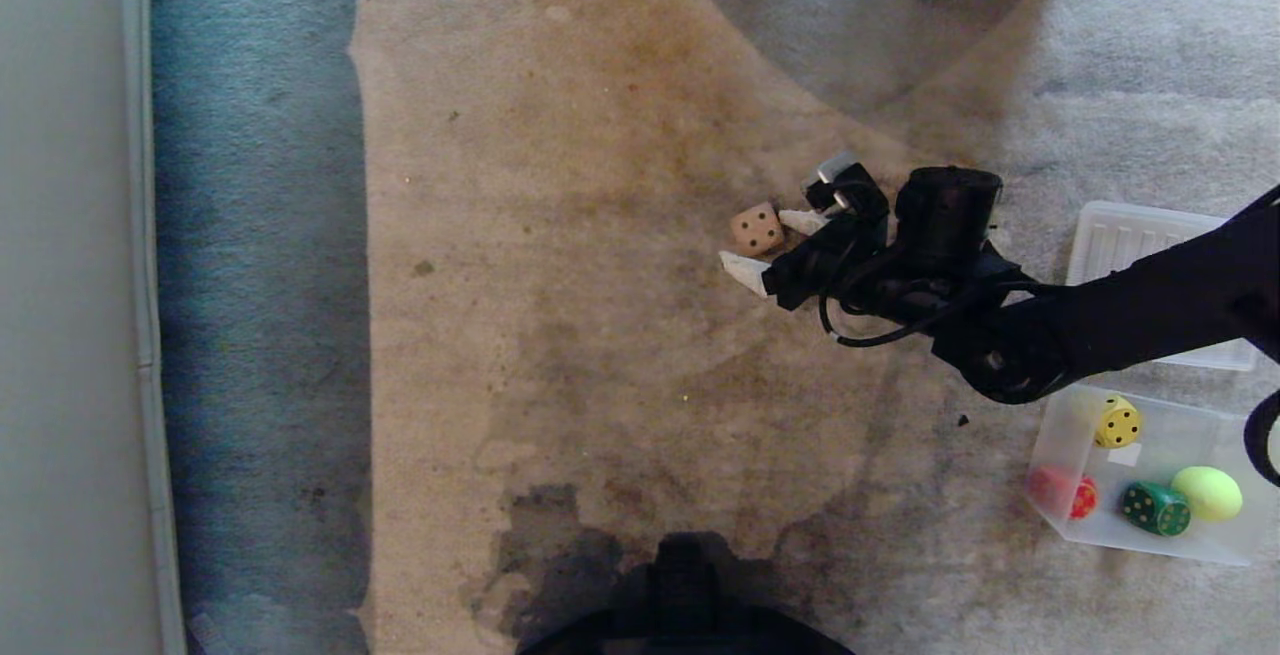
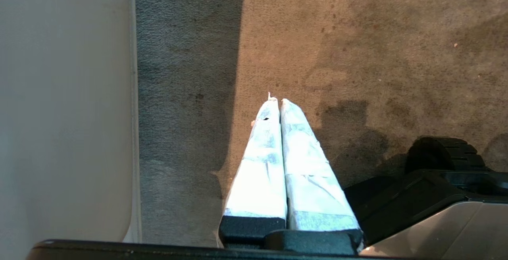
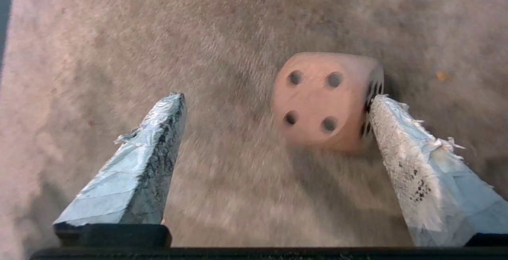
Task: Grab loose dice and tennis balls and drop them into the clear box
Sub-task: Pick up toys out of the box
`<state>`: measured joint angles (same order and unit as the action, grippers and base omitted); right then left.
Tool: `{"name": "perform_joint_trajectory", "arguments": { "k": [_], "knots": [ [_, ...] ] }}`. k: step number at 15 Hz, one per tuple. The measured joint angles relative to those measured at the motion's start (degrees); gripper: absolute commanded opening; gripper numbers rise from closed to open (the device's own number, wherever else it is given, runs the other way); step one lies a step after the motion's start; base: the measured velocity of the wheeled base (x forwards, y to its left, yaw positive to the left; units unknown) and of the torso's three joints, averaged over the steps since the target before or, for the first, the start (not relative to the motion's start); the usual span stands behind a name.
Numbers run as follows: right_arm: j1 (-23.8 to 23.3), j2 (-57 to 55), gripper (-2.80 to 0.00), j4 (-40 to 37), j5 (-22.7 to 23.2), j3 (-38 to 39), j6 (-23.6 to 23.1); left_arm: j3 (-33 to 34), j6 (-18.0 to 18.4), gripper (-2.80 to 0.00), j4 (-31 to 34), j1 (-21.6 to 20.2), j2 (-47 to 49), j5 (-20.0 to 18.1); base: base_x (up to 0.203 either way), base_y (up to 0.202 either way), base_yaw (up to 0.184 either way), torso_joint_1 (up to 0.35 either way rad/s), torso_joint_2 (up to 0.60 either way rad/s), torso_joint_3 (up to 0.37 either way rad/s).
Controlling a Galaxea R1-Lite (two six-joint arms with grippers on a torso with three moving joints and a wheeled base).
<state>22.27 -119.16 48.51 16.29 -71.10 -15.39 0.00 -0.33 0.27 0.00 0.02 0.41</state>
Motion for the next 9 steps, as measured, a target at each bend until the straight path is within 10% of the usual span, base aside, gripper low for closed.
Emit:
{"name": "perform_joint_trajectory", "arguments": {
  "k": [7,9],
  "knots": [
    [-1.2,-4.8,0.00,3.2,-0.2,-3.9,-3.7,0.0,0.0,-2.80,0.0,0.0,0.0,0.0,0.000,0.000,0.000,0.000,0.00,0.000],
    [-1.3,-5.3,-2.80,3.3,-0.2,-4.1,-3.7,0.0,0.0,-2.80,0.0,0.0,0.0,0.0,0.000,0.000,0.000,0.000,0.00,0.000]
  ]
}}
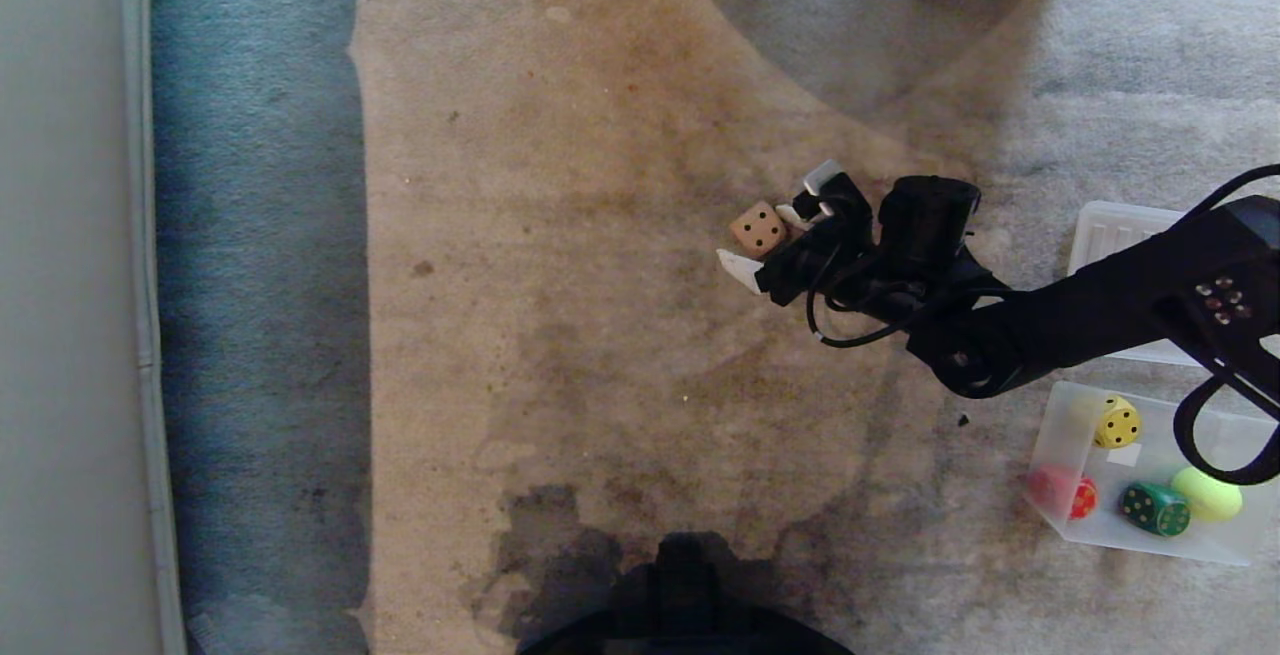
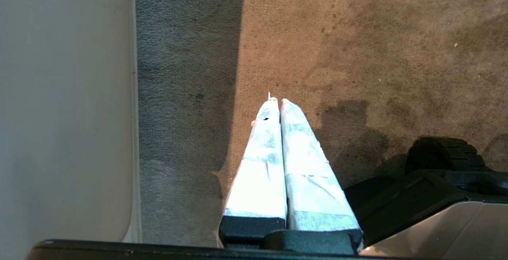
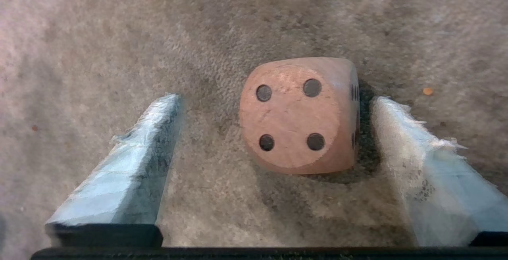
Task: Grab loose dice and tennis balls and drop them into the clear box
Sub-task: Pick up toys out of the box
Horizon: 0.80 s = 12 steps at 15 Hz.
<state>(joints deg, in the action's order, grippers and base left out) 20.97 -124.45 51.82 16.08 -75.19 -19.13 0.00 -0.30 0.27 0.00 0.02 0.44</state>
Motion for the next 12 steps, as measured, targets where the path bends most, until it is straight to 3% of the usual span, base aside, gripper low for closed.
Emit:
{"name": "perform_joint_trajectory", "arguments": {
  "k": [12],
  "knots": [
    [-1.7,-1.1,-2.80,-0.8,-0.1,-2.9,-1.8,0.0,0.0,-2.80,0.0,0.0,0.0,0.0,0.000,0.000,0.000,0.000,0.00,0.000]
  ]
}}
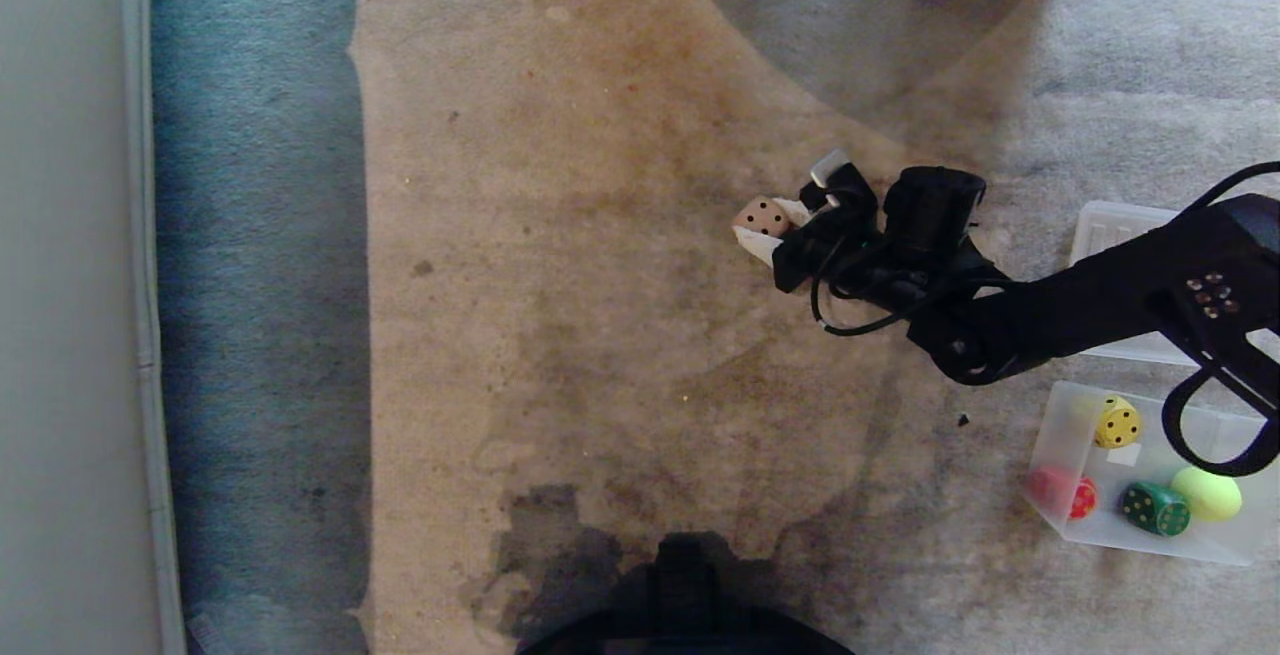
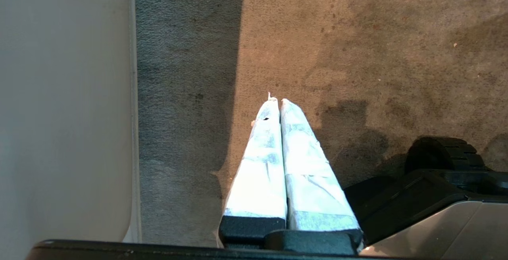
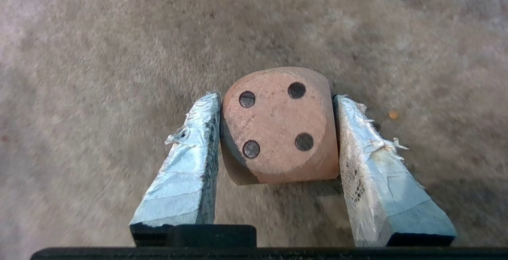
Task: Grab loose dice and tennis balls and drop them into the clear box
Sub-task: Pick up toys out of the box, then put the toys in the box
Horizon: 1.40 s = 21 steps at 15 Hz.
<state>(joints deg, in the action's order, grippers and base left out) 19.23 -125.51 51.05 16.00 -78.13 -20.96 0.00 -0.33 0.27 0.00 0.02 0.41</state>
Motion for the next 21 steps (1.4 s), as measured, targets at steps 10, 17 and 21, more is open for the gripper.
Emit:
{"name": "perform_joint_trajectory", "arguments": {
  "k": [10,17,21],
  "knots": [
    [-1.4,3.4,-2.80,-4.3,-0.4,1.8,0.2,0.0,0.0,-2.80,0.0,0.0,0.0,0.0,0.000,0.000,0.000,0.000,0.00,0.000],
    [-10.5,23.3,-2.80,-35.6,-5.4,9.4,0.6,0.0,0.0,-2.80,0.0,0.0,0.0,0.0,0.000,0.000,0.000,0.000,0.00,0.000],
    [-12.0,27.5,-2.80,-39.8,-5.8,10.4,0.5,0.0,0.0,-2.80,0.0,0.0,0.0,0.0,0.000,0.000,0.000,0.000,0.00,0.000]
  ]
}}
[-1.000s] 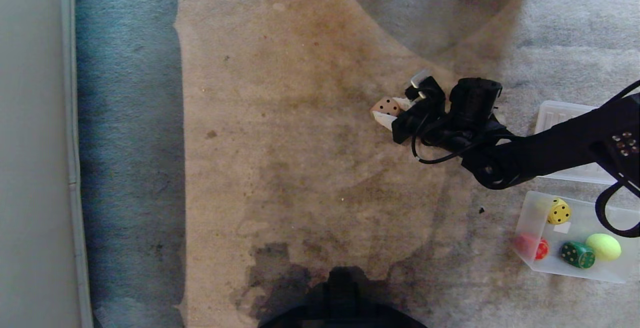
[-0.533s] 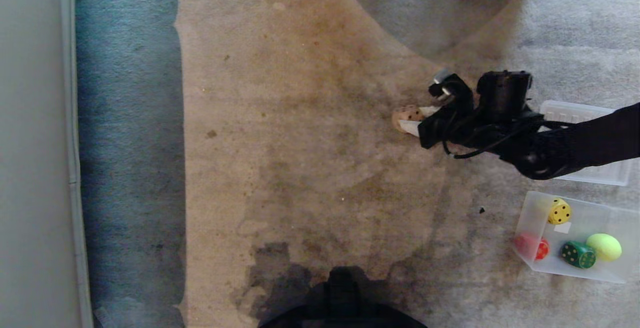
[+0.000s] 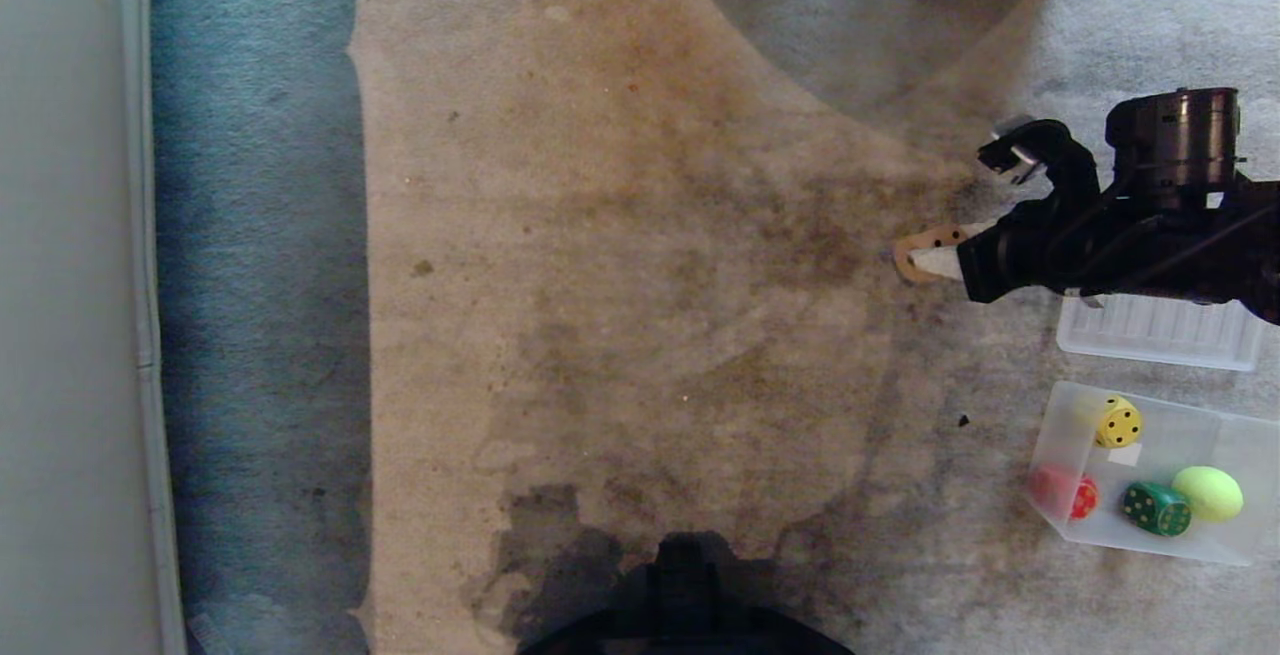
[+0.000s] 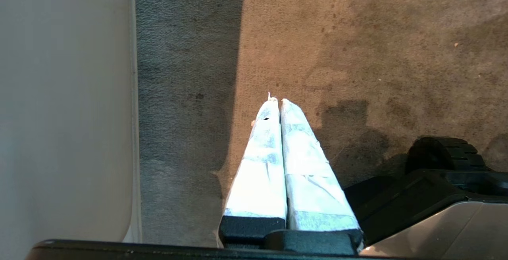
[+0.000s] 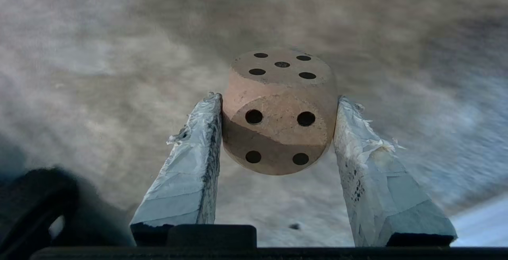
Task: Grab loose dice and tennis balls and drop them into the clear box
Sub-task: Put the toys in the box
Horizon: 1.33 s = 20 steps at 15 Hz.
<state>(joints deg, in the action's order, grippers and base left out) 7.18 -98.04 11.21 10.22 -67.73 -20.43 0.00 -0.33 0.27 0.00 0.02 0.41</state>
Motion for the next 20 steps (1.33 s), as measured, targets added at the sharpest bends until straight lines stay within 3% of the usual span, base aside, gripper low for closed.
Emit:
{"name": "perform_joint_trajectory", "arguments": {
  "k": [4,9,15,18,20],
  "knots": [
    [-3.0,3.3,-2.80,-4.2,-1.4,4.0,0.0,0.0,0.0,-2.80,0.0,0.0,0.0,0.0,0.000,0.000,0.000,0.000,0.00,0.000],
    [-7.1,11.9,-2.80,-4.7,-2.0,18.3,1.1,0.0,0.0,-2.80,0.0,0.0,0.0,0.0,0.000,0.000,0.000,0.000,0.00,0.000],
    [-7.8,14.9,-2.80,-4.9,-1.9,20.4,1.5,0.0,0.0,-2.80,0.0,0.0,0.0,0.0,0.000,0.000,0.000,0.000,0.00,0.000],
    [-8.2,19.9,-2.80,-8.0,-1.5,27.1,5.2,0.0,0.0,-2.80,0.0,0.0,0.0,0.0,0.000,0.000,0.000,0.000,0.00,0.000],
    [-8.6,29.8,-2.80,-10.7,-1.3,33.9,7.7,0.0,0.0,-2.80,0.0,0.0,0.0,0.0,0.000,0.000,0.000,0.000,0.00,0.000]
  ]
}}
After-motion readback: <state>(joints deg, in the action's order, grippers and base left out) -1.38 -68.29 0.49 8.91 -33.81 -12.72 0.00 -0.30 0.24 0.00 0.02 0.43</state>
